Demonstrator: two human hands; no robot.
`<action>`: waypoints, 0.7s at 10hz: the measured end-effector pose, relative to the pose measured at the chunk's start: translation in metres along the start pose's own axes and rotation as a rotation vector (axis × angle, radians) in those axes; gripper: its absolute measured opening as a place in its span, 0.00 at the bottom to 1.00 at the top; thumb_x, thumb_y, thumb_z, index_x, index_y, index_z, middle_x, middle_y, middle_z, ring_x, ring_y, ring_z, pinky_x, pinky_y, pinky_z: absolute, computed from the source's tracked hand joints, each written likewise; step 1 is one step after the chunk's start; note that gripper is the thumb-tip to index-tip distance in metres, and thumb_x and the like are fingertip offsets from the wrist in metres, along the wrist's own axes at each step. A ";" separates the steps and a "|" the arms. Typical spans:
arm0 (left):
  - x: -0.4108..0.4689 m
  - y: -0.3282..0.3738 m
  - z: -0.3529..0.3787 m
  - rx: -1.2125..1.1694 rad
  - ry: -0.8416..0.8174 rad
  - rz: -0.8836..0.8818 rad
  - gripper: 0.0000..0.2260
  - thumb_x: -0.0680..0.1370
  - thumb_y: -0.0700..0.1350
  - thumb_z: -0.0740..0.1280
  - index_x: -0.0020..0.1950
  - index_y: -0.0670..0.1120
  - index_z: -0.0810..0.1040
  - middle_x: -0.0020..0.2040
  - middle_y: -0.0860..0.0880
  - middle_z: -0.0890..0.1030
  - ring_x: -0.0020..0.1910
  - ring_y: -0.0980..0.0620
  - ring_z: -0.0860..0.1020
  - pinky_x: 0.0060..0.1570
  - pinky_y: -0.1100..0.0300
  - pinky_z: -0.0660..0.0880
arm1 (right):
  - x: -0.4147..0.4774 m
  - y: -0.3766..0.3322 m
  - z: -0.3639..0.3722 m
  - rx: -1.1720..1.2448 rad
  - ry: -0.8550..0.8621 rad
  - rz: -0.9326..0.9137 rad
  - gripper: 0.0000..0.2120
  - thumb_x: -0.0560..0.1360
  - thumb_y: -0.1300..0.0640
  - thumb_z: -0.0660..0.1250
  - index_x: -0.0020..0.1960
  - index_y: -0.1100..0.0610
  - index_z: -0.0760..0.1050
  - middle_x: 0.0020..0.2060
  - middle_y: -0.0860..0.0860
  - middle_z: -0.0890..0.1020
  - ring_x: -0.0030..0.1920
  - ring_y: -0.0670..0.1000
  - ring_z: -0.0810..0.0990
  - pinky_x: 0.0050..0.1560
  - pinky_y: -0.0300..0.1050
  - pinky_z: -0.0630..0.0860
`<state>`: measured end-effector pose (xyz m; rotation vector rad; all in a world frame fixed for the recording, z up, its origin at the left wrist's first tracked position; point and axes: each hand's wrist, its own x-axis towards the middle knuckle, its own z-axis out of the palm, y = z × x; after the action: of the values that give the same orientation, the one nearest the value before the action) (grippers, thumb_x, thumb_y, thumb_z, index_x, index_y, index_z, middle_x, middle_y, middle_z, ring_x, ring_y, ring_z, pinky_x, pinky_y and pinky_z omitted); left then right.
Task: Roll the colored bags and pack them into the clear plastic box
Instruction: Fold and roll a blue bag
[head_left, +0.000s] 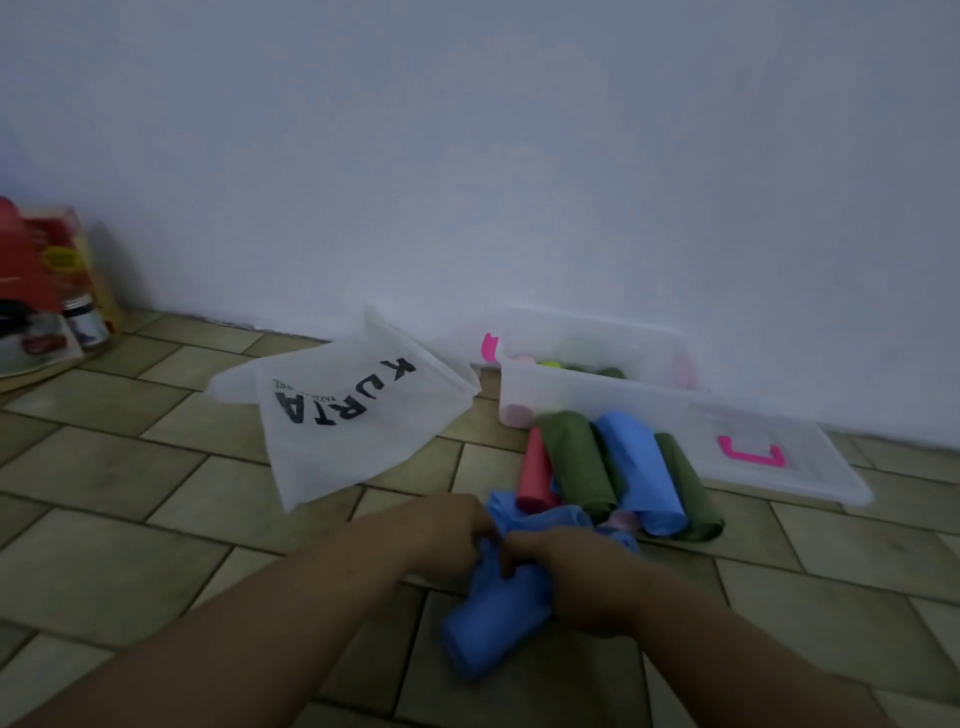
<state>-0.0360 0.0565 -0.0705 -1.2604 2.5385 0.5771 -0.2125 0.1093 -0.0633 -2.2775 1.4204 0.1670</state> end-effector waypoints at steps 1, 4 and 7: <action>0.006 -0.004 0.016 0.077 0.105 0.029 0.22 0.77 0.52 0.63 0.71 0.56 0.67 0.73 0.51 0.63 0.68 0.49 0.65 0.65 0.51 0.66 | -0.009 -0.003 0.011 -0.026 0.097 0.056 0.20 0.72 0.59 0.64 0.60 0.42 0.68 0.60 0.49 0.72 0.60 0.53 0.71 0.54 0.50 0.68; -0.006 -0.012 0.031 0.157 0.242 0.043 0.15 0.74 0.58 0.62 0.60 0.59 0.76 0.65 0.54 0.66 0.64 0.50 0.66 0.64 0.51 0.61 | -0.016 -0.033 0.072 -0.095 0.221 0.039 0.26 0.71 0.42 0.57 0.68 0.43 0.64 0.69 0.48 0.64 0.68 0.51 0.63 0.67 0.47 0.60; -0.002 -0.036 0.025 0.102 0.450 -0.299 0.12 0.75 0.47 0.60 0.57 0.49 0.74 0.55 0.48 0.76 0.51 0.48 0.76 0.51 0.53 0.73 | -0.006 -0.037 0.056 0.013 0.162 -0.191 0.24 0.71 0.48 0.69 0.65 0.45 0.70 0.64 0.52 0.68 0.63 0.52 0.67 0.63 0.47 0.65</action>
<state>-0.0047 0.0492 -0.1005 -1.8568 2.5880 0.1024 -0.1757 0.1524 -0.1000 -2.4457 1.2650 -0.0882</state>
